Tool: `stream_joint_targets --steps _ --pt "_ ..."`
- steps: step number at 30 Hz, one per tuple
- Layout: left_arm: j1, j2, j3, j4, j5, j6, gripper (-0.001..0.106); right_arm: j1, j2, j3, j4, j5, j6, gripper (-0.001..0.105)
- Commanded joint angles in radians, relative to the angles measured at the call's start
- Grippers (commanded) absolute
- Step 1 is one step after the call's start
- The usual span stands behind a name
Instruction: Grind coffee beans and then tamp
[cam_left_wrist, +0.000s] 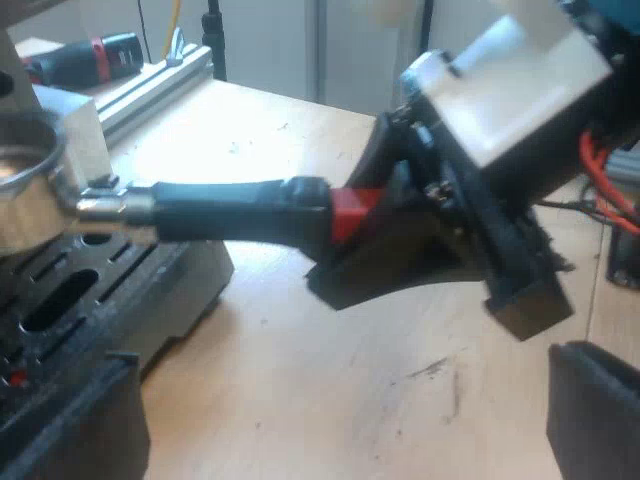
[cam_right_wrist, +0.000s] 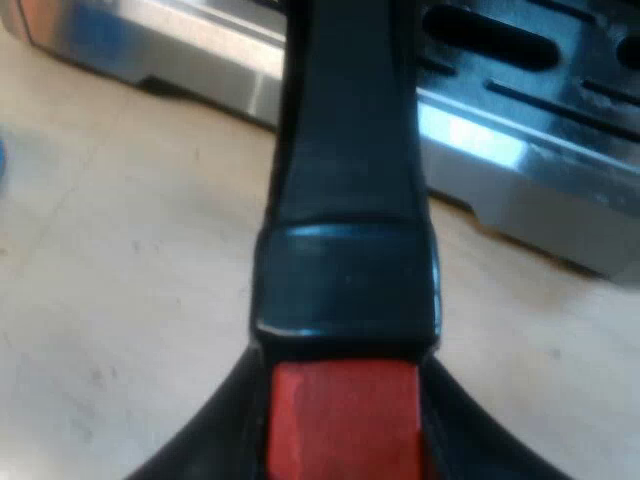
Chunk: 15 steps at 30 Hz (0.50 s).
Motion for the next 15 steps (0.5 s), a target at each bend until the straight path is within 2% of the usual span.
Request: stream_joint_targets --steps 1,6,12,13,15 --pt "-0.006 -0.006 -0.016 -0.009 -0.004 -0.037 0.083 0.017 -0.054 -0.007 0.052 0.041 0.010 0.000" --pt "-0.006 -0.064 -0.050 -0.009 -0.004 -0.037 0.083 0.066 -0.138 -0.007 0.142 0.041 0.010 0.000" --pt "-0.006 -0.139 -0.058 0.046 -0.124 -0.037 0.083 0.126 -0.235 -0.007 0.229 0.038 -0.017 0.000" --pt "-0.006 -0.163 -0.062 0.110 -0.152 -0.037 0.083 0.140 -0.253 -0.007 0.247 0.035 -0.019 0.000" --pt "-0.006 -0.184 -0.067 0.150 -0.157 -0.037 0.083 0.155 -0.270 -0.007 0.264 0.034 -0.019 0.000"
